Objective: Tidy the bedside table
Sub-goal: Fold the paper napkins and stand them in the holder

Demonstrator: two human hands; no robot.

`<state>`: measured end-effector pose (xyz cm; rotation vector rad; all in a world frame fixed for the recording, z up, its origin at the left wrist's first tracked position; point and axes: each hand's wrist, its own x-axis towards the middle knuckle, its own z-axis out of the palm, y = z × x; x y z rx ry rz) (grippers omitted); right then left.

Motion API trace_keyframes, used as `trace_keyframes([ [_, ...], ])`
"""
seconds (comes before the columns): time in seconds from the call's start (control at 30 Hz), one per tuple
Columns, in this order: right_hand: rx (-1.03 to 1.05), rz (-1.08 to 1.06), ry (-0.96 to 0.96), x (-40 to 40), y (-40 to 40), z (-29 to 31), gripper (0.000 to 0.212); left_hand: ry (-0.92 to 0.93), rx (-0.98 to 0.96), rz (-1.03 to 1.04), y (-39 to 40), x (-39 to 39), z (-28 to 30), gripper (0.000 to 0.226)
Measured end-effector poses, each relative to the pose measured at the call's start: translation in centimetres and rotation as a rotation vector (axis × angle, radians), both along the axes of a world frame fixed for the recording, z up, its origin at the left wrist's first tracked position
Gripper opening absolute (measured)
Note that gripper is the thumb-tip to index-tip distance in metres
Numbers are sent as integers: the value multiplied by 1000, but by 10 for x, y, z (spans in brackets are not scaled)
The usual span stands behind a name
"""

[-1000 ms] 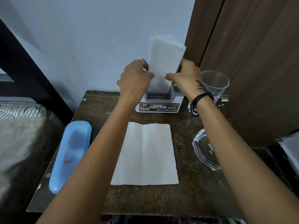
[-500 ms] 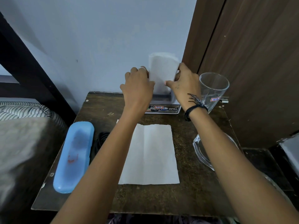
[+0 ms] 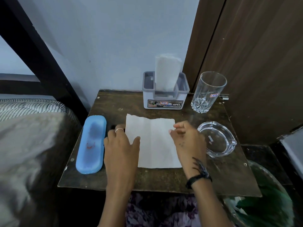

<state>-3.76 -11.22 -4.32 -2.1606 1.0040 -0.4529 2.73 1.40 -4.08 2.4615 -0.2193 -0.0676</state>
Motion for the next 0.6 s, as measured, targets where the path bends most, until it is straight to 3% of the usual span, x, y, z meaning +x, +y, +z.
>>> trace_keyframes([
  [0.1, -62, -6, 179, -4, 10, -12, 35, 23, -135, 23, 4, 2, -4, 47],
  [0.2, -100, -10, 242, 0, 11, -15, 41, 47, -234, 51, 5, 7, -3, 43],
  [0.4, -72, 14, 204, 5, 3, -17, 39, 72, -427, 87, 4, 7, 3, 28],
  [0.53, 42, -25, 64, 2, -8, -21, 33, 305, -718, -13, -5, 3, 2, 16],
  [0.6, 159, -104, -40, 2, -11, -23, 43, 311, -633, -110, -12, -1, -3, 22],
])
